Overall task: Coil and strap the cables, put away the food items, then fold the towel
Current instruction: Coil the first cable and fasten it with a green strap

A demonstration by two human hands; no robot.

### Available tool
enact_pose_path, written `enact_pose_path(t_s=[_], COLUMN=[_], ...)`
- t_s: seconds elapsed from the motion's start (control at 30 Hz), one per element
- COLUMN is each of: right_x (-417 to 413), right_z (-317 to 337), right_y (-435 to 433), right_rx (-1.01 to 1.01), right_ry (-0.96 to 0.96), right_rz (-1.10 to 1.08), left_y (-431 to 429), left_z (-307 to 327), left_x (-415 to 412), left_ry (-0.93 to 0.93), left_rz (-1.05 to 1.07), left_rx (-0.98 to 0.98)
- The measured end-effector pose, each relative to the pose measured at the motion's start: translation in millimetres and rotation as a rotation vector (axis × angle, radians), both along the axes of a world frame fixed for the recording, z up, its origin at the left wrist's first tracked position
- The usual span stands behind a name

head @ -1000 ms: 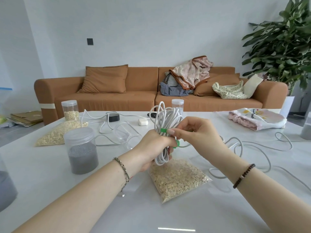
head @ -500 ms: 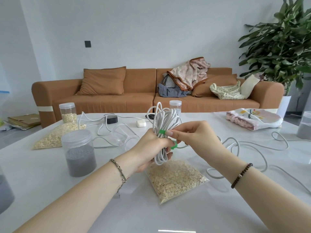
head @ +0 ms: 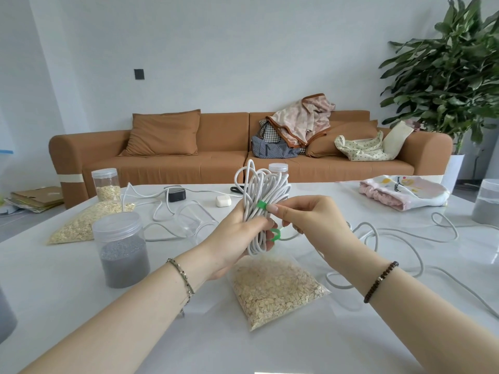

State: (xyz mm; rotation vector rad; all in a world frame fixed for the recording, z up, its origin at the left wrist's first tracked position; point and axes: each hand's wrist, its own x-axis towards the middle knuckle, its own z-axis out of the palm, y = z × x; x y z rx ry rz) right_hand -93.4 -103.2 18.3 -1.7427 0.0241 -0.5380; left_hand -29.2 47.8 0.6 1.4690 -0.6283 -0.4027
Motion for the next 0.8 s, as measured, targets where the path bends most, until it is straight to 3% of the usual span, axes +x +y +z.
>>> enact_pose_path(t_s=[0.57, 0.8], right_x=[1.3, 0.6], right_z=[-1.1, -1.8], right_y=[-1.7, -1.3], right_rx=[0.005, 0.039], right_ry=[0.027, 0.080], right_rz=[0.053, 0.044], left_y=[-3.8, -1.8], left_z=[3.7, 4.1], left_x=[-5.2, -6.0], left_ry=[0.141, -0.068], left_rz=[0.006, 0.081], left_rx=[-0.040, 0.084])
